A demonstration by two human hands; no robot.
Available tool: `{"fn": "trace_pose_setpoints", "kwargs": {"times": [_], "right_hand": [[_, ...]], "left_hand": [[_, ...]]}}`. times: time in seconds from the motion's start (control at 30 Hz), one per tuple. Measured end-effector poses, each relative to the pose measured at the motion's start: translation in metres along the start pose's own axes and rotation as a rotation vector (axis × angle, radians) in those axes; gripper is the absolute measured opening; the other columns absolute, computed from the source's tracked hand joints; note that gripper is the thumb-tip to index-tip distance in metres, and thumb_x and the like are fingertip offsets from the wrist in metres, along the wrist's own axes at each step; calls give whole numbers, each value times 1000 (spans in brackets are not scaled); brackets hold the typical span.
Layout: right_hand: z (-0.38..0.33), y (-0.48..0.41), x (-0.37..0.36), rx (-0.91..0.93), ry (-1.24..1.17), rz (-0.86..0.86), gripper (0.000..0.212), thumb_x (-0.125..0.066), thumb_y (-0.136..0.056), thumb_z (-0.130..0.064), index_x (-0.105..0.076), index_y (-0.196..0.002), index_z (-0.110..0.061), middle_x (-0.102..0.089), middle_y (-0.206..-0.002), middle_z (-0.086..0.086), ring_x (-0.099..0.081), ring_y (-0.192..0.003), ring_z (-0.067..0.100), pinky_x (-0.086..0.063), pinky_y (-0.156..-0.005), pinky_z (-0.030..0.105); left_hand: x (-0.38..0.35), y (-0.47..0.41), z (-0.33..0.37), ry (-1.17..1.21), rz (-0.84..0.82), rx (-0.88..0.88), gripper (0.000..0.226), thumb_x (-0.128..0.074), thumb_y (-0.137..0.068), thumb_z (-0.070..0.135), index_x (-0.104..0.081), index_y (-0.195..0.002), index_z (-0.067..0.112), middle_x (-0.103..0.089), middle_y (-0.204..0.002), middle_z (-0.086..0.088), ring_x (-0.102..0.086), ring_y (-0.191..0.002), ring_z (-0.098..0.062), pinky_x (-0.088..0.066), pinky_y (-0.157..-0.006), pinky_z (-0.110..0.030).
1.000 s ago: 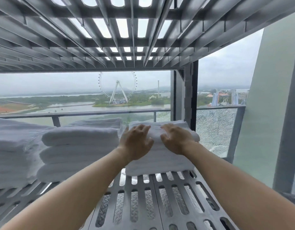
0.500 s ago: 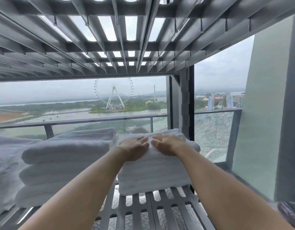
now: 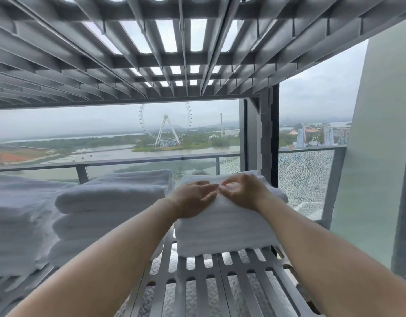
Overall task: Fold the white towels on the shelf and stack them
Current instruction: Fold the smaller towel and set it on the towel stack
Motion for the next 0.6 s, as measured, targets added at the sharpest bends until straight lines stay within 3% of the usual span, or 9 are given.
{"fn": "trace_pose_setpoints", "kwargs": {"times": [0.07,0.13,0.23,0.33,0.47,0.6], "right_hand": [[-8,9,2,93,-70,119,27,-61,-83,-43,-72,-99,-23,-71,-110,4,-65,-101,19,-50,-87,28],[-14,19,-1,153,-80,141,30,-61,-84,-44,-71,-100,-22,-71,-110,2,-65,-101,19,-51,-88,33],[-10,33,-9,197,2,9,56,-57,-79,-60,-57,-124,-26,-56,-133,-3,-52,-121,17,-42,-102,36],[-2,38,-6,217,143,-105,75,-59,-75,-65,-37,-139,-32,-38,-147,-5,-36,-134,17,-30,-112,40],[-1,38,1,187,204,-103,75,-62,-77,-53,-31,-142,-32,-36,-148,-4,-35,-134,19,-27,-112,41],[-1,39,-5,141,289,-117,75,-60,-76,-37,-25,-143,-34,-32,-149,-5,-30,-137,18,-20,-113,49]], "left_hand": [[3,14,0,46,77,-53,43,-36,-99,38,-40,-140,29,-37,-149,-3,-33,-136,-22,-26,-112,-36],[3,30,-3,-3,88,-114,48,-42,-97,40,-37,-143,26,-34,-150,-4,-32,-137,-22,-26,-112,-36],[8,47,-13,-105,40,-175,65,-55,-90,43,-28,-146,22,-28,-153,-2,-27,-139,-18,-21,-114,-29],[17,49,-15,-99,44,-200,66,-60,-89,37,-31,-145,19,-31,-150,-4,-30,-137,-17,-20,-113,-25],[18,45,-9,23,54,-206,58,-63,-88,23,-39,-141,19,-37,-147,-5,-33,-136,-19,-23,-113,-30],[15,40,-2,114,130,-196,48,-57,-89,9,-49,-135,19,-44,-142,-6,-37,-133,-20,-24,-111,-25]]}}
Point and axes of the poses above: each hand's wrist, its own y-axis away from the middle knuckle, its own x-axis out of the back of the hand, z = x × y, the point moved 2 cm from there along -y, towards the middle knuckle
